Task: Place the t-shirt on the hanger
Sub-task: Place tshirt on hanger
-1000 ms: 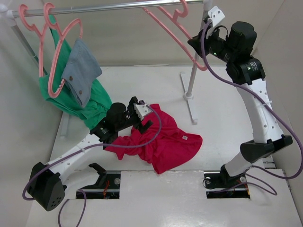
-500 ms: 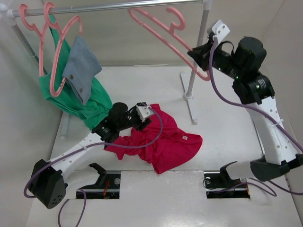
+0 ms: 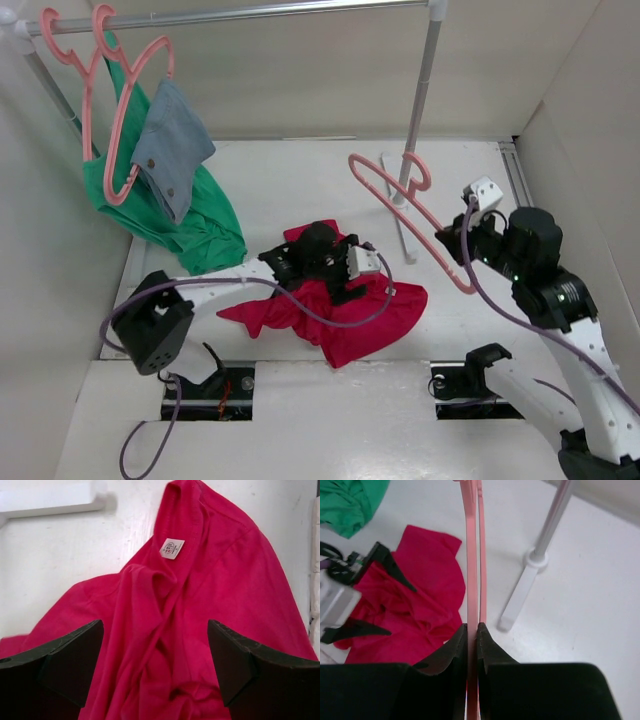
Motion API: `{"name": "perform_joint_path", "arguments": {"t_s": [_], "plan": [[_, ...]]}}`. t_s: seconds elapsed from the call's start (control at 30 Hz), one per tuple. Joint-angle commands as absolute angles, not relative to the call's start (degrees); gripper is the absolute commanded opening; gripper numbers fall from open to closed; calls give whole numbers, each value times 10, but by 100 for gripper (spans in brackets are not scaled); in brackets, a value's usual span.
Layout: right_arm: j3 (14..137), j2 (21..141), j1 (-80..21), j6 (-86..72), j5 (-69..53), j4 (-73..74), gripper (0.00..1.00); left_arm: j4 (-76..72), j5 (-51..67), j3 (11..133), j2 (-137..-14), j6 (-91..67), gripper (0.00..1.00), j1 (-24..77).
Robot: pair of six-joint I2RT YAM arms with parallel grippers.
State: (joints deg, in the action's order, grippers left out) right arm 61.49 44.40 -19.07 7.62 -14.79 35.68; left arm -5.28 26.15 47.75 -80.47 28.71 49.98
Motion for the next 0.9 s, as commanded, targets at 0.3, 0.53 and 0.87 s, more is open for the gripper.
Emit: {"name": "perform_joint_path", "arguments": {"t_s": [0.3, 0.53, 0.87], "plan": [[556, 301, -177, 20, -103, 463, 0, -122, 166, 583, -976, 279, 56, 528], [574, 301, -177, 10, -98, 511, 0, -81, 147, 611, -976, 274, 0, 533], [643, 308, -171, -40, -135, 681, 0, 39, 117, 713, -968, 227, 0, 437]]}}
